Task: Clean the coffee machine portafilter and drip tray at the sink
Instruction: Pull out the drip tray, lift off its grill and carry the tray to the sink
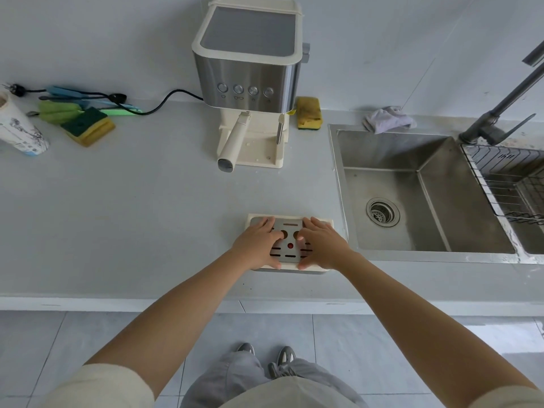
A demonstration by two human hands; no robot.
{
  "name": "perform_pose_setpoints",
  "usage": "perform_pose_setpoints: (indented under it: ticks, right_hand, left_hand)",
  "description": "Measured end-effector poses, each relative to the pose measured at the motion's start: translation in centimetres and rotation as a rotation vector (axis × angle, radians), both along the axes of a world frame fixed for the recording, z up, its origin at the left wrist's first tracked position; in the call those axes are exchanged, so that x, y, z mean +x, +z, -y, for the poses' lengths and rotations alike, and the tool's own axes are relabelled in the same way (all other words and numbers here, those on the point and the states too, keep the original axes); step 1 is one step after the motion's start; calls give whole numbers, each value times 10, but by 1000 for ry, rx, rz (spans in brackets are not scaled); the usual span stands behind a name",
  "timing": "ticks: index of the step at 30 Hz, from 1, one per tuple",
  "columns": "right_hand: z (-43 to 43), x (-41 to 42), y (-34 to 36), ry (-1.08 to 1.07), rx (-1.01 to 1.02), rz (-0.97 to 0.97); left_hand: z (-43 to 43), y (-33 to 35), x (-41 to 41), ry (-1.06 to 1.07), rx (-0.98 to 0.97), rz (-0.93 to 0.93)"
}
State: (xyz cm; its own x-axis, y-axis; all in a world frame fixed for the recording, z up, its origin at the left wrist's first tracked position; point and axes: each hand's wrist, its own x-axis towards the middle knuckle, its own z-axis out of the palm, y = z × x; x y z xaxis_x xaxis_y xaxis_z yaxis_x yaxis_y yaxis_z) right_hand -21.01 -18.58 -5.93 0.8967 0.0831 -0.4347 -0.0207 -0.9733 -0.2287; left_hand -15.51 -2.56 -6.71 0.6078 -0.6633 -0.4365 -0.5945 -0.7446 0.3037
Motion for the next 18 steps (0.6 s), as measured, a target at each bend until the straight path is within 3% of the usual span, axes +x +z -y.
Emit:
perform_pose_setpoints:
  ticks: [18]
  right_hand:
    - [-13,3,12,8,-28,71]
  left_hand:
    - [-7,12,1,31,-25,98]
